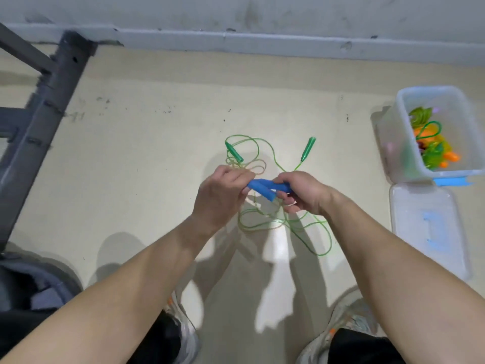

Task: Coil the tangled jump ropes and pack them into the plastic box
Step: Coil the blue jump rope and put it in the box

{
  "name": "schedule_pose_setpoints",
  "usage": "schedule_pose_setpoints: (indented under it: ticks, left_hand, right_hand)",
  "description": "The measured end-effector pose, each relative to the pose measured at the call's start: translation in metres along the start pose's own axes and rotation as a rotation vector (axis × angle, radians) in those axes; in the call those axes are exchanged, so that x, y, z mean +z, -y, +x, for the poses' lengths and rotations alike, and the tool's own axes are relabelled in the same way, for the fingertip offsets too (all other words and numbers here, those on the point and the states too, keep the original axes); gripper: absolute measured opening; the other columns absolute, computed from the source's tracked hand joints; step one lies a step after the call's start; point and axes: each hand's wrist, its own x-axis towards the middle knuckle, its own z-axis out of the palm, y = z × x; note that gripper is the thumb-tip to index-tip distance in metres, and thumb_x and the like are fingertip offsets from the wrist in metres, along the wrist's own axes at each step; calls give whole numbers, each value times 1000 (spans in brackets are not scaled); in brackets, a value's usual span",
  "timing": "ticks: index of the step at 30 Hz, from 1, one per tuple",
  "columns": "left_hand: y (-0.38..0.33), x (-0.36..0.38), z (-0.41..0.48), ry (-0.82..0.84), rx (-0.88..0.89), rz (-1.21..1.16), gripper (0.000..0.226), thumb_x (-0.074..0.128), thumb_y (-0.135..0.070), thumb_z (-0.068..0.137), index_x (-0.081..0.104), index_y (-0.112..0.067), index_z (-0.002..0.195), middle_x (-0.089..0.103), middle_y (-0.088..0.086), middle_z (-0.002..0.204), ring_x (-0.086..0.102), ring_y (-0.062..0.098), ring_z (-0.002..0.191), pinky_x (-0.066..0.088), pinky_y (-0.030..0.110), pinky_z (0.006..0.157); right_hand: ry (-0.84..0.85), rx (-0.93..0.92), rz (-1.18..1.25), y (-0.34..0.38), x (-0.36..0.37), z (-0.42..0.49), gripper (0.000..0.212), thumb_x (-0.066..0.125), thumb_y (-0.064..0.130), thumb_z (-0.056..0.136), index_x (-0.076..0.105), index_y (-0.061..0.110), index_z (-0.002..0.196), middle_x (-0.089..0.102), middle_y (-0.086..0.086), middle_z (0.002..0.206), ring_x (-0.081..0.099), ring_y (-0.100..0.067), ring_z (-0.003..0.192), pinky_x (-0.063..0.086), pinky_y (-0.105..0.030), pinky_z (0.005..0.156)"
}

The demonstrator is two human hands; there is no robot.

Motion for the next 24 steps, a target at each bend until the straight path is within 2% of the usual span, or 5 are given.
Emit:
schedule_pose_setpoints:
  ticks: [7, 11, 14, 17, 24]
  left_hand:
    - [-58, -89, 16, 64, 26, -261, 33, 49, -22, 91, 61, -13, 121, 69, 2, 109, 59, 28, 103, 43, 40, 92]
    - [-77, -133, 24, 141, -180, -601, 13, 52, -13, 98, 58, -24, 100, 63, -7, 85, 60, 13, 77, 44, 30, 74]
    - [-89, -157, 32, 145, -417, -1022, 11, 46, -20, 106, 54, -20, 98, 62, -2, 80, 61, 12, 60, 53, 31, 64]
    - [-96, -177, 37, 96, -649, -1343, 20, 39, -24, 109, 53, -9, 108, 59, 3, 84, 62, 13, 56, 58, 28, 60]
    - [-58, -205, 51, -192, -872, -1656, 25, 39, -27, 109, 54, -8, 103, 57, 3, 81, 61, 12, 55, 62, 32, 64]
  right_hand:
    - [202, -94, -62, 60, 17, -114, 27, 41, 28, 102, 59, 9, 94, 50, -4, 59, 42, -18, 52, 53, -33, 60]
    - [124, -194, -93, 69, 20, -146, 69, 23, 58, 102, 67, 7, 85, 52, -6, 57, 43, -19, 50, 46, -31, 59]
    - [-209, -434, 52, 53, 29, -148, 29, 48, 33, 83, 69, 14, 76, 62, -2, 68, 58, -24, 69, 45, -33, 69]
    - [11, -485, -125, 24, 53, -140, 46, 49, 22, 64, 71, 29, 103, 70, 9, 114, 58, -12, 115, 41, -37, 92]
    - [-33, -329, -707, -56, 82, -97, 25, 63, 29, 91, 68, 16, 71, 74, -7, 84, 65, -21, 82, 46, -29, 75]
